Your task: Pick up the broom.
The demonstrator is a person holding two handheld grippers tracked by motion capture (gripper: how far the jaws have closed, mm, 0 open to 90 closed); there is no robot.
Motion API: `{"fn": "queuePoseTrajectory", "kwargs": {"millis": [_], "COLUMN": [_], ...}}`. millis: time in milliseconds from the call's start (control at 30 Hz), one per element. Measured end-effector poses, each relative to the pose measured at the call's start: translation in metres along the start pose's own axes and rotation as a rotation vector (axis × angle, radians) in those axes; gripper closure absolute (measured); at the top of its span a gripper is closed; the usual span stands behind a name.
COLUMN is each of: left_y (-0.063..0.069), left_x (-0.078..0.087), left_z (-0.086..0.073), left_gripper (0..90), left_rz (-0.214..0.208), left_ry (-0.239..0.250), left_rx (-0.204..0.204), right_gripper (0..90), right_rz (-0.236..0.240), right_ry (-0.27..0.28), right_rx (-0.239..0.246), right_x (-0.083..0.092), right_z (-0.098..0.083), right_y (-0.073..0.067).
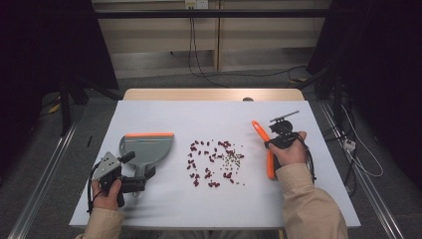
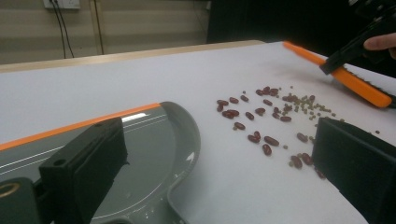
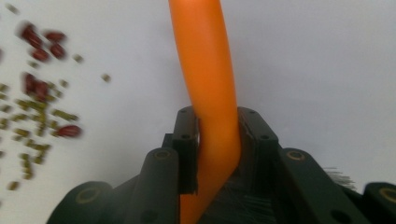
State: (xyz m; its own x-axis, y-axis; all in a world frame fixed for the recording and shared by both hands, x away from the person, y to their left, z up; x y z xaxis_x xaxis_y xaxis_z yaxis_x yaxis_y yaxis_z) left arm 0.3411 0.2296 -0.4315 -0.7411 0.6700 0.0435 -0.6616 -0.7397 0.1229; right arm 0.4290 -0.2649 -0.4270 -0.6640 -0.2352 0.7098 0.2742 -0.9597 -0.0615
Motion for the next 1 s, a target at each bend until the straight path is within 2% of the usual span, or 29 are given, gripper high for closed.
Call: {"fn": "queuePoseTrajectory", "kwargs": {"millis": [33, 67, 100, 133, 167, 200, 233, 267, 300, 333, 367, 400, 433, 467, 500, 533, 567, 600, 633, 667, 700, 733, 767, 867, 1000], "left_y": [0.001, 0.001, 0.002, 0.002, 0.002, 0.002, 0.002, 0.002, 0.002, 0.002, 0.003, 0.003, 0.005, 0.005, 0.006, 0.006, 0.007, 0.007, 0.009, 0.01, 0.012, 0.012, 0.015, 0.019, 0.032], "left_x": [0.001, 0.001, 0.001, 0.001, 0.001, 0.001, 0.001, 0.001, 0.0, 0.0, 0.0, 0.0, -0.001, -0.001, -0.001, -0.001, -0.002, -0.002, -0.002, -0.003, -0.004, -0.004, -0.006, -0.008, -0.017], "left_z": [0.001, 0.001, 0.001, 0.001, 0.001, 0.001, 0.001, 0.001, 0.001, 0.001, 0.002, 0.002, 0.004, 0.004, 0.005, 0.005, 0.006, 0.007, 0.007, 0.008, 0.011, 0.011, 0.015, 0.02, 0.032], "left_gripper": [3.1, 3.1, 3.1, 3.1, 3.1, 3.1, 3.1, 3.1, 3.2, 3.2, 3.1, 3.1, 3.2, 3.1, 3.1, 3.1, 3.1, 3.1, 3.1, 3.1, 3.1, 3.0, 3.2, 3.3, 3.5], "left_rz": [0.0, 0.0, 0.0, -0.001, 0.001, 0.002, 0.003, 0.003, 0.007, 0.007, 0.005, 0.005, 0.004, 0.004, 0.005, 0.005, 0.002, 0.0, 0.001, -0.001, -0.006, -0.006, -0.017, -0.03, -0.066], "left_ry": [0.003, 0.003, 0.007, 0.007, 0.005, 0.009, 0.006, 0.006, 0.011, 0.011, 0.008, 0.008, 0.015, 0.015, 0.019, 0.019, 0.02, 0.02, 0.025, 0.025, 0.034, 0.034, 0.045, 0.048, 0.066], "left_rx": [-0.006, -0.006, -0.001, -0.003, -0.006, -0.003, -0.007, -0.007, 0.001, 0.001, -0.008, -0.008, -0.008, -0.008, -0.011, -0.011, -0.012, -0.016, -0.013, -0.012, -0.01, -0.01, -0.006, -0.01, -0.021], "right_gripper": [71.1, 71.1, 71.1, 71.1, 71.2, 71.2, 71.2, 71.2, 71.3, 71.3, 71.3, 71.3, 71.4, 71.4, 71.4, 71.4, 71.4, 71.4, 71.4, 71.4, 71.4, 71.4, 71.4, 71.4, 71.4], "right_rz": [0.039, 0.039, 0.071, 0.071, 0.091, 0.091, 0.118, 0.118, 0.151, 0.151, 0.165, 0.165, 0.174, 0.174, 0.182, 0.182, 0.2, 0.2, 0.207, 0.207, 0.221, 0.221, 0.232, 0.242, 0.264], "right_ry": [0.076, 0.076, 0.139, 0.139, 0.195, 0.195, 0.263, 0.263, 0.327, 0.327, 0.391, 0.391, 0.449, 0.449, 0.504, 0.504, 0.537, 0.537, 0.573, 0.573, 0.615, 0.615, 0.645, 0.658, 0.67], "right_rx": [-0.022, -0.022, -0.038, -0.038, -0.035, -0.035, -0.054, -0.054, -0.071, -0.071, -0.066, -0.066, -0.051, -0.051, -0.045, -0.045, -0.035, -0.035, -0.026, -0.026, -0.031, -0.031, -0.039, -0.037, -0.023], "right_x": [0.011, 0.011, 0.02, 0.02, 0.028, 0.028, 0.037, 0.037, 0.046, 0.046, 0.054, 0.054, 0.061, 0.061, 0.066, 0.066, 0.069, 0.069, 0.075, 0.075, 0.082, 0.082, 0.086, 0.088, 0.089], "right_z": [0.002, 0.002, 0.001, 0.001, -0.002, -0.002, -0.005, -0.005, -0.008, -0.008, -0.01, -0.01, -0.013, -0.013, -0.019, -0.019, -0.024, -0.024, -0.025, -0.025, -0.023, -0.023, -0.022, -0.021, -0.015], "right_y": [0.001, 0.001, 0.002, 0.002, 0.003, 0.003, 0.004, 0.004, 0.007, 0.007, 0.007, 0.007, 0.007, 0.007, 0.006, 0.006, 0.005, 0.005, 0.004, 0.004, 0.004, 0.004, 0.004, 0.003, 0.002]}}
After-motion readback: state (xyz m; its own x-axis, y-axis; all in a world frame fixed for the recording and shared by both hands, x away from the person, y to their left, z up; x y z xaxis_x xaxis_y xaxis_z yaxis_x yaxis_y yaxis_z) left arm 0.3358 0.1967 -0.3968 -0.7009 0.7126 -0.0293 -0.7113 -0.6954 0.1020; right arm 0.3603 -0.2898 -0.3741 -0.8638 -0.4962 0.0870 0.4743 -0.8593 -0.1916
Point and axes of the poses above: each handheld gripper's, and its own axes: x roughly backward along the jaws, z roughly out of its top, y roughly to its right, the point moved 1 cm from there along -x, roughly forward along the jaws, and after that the axes turned 15 degrees about y, right-handed, at the moved point
